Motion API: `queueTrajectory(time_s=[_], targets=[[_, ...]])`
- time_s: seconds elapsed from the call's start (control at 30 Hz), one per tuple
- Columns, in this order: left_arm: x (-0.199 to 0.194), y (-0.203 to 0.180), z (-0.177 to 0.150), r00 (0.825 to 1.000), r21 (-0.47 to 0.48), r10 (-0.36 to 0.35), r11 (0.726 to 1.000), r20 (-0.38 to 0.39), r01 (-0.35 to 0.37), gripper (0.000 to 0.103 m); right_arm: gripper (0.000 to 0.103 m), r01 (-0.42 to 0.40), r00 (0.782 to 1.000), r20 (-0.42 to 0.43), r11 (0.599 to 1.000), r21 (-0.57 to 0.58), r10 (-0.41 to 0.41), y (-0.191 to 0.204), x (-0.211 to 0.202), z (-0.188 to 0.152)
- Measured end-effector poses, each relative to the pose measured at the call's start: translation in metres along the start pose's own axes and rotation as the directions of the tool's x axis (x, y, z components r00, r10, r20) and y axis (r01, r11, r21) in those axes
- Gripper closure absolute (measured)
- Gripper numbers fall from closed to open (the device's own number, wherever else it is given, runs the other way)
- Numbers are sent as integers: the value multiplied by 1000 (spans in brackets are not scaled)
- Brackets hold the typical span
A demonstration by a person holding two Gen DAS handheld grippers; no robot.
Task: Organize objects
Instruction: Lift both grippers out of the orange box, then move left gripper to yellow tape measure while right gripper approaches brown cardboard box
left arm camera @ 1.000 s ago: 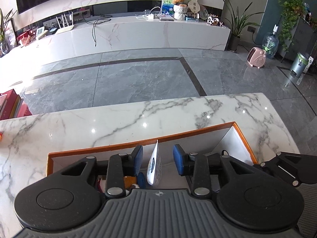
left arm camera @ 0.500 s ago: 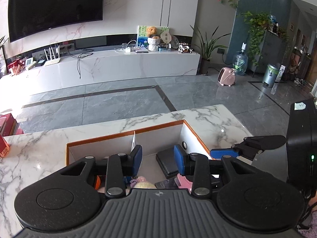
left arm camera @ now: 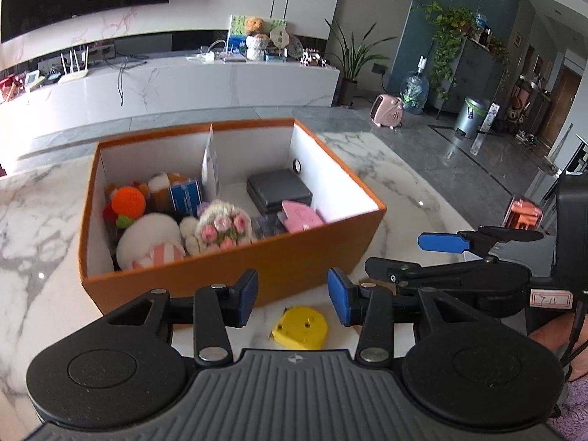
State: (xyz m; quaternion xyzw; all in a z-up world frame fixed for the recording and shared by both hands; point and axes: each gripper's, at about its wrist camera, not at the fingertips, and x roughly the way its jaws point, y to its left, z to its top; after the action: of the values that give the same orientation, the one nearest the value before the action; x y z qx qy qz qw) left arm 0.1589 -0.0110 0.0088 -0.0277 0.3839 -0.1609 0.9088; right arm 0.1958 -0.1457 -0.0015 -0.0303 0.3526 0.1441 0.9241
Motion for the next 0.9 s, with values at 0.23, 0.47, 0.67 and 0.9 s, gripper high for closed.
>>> queueTrajectory(time_s=[0.23,0.47,0.67,0.9], targets=[[29,-15,-51,998,104,35,994,-45,-30,40,19,47,996,-77,993,111,-39,-22,18,-34],[47,-21,-73,998,163,65,985,-10,-63,31,17,28,994,-112,993,118,-14,-21,33,-41],[55,-12,-77,998,119,60,991,-10,-59,29,18,27,990,-144,995,94,-14,-16,42,-44],[59,-14,-79,998,141,65,988,-18,-62,25,33,26,984,-177,995,97,-8,-17,46,-47]])
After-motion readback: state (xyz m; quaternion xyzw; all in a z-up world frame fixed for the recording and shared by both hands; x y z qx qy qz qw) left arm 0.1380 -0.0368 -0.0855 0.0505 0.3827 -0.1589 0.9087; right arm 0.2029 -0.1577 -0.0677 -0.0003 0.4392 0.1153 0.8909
